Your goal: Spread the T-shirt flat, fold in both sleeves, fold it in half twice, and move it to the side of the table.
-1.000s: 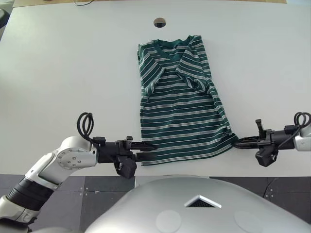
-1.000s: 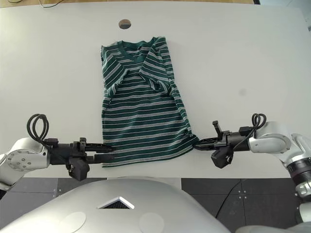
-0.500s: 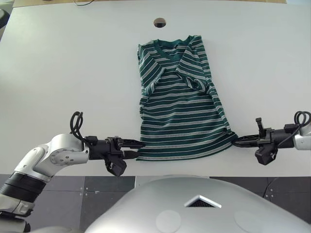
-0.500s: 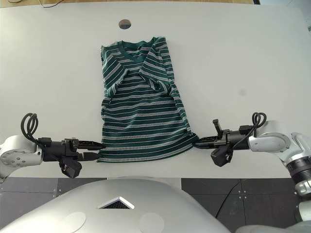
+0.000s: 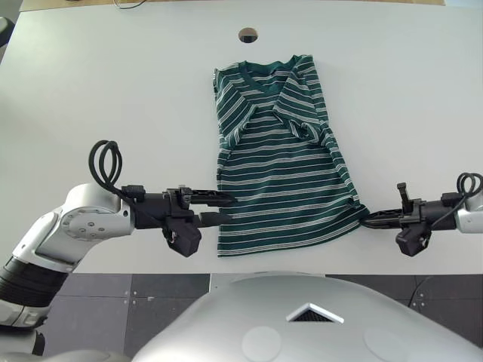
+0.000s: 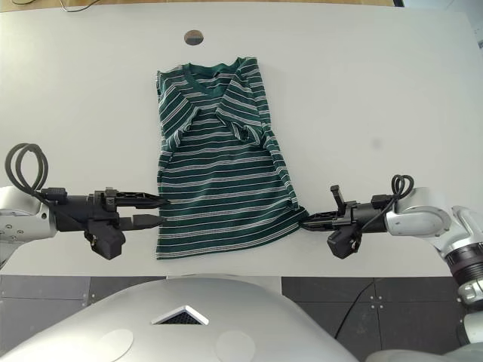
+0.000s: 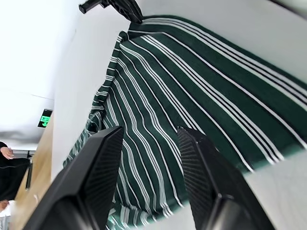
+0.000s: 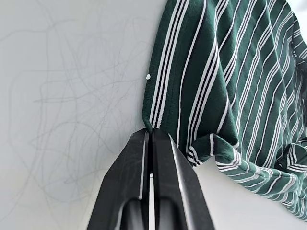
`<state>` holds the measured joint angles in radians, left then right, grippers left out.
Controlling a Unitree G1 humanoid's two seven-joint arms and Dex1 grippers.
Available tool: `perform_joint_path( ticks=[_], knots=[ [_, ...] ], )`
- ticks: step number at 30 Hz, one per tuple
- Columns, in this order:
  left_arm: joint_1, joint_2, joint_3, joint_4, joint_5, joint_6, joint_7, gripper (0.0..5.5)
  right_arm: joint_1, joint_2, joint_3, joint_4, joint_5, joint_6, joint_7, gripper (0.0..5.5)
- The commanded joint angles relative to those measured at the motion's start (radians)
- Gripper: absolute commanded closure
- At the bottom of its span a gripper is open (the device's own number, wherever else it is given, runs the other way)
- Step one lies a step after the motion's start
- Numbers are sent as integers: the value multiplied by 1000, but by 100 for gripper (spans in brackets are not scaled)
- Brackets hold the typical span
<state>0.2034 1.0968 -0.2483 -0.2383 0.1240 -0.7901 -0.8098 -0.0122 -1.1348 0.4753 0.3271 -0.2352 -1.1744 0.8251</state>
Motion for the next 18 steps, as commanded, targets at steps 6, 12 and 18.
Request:
perform_joint_path(
  ticks=[6,12,18],
  knots=[
    [152,28,13,124,192,-150,38,343,35,13,52,27,-99,58,51,540],
    [140,4,-35,131,220,-134,20,343,32,12,55,18,-92,64,55,540],
    [78,-31,-82,164,247,-122,13,343,33,13,62,9,-88,70,58,540]
  ],
)
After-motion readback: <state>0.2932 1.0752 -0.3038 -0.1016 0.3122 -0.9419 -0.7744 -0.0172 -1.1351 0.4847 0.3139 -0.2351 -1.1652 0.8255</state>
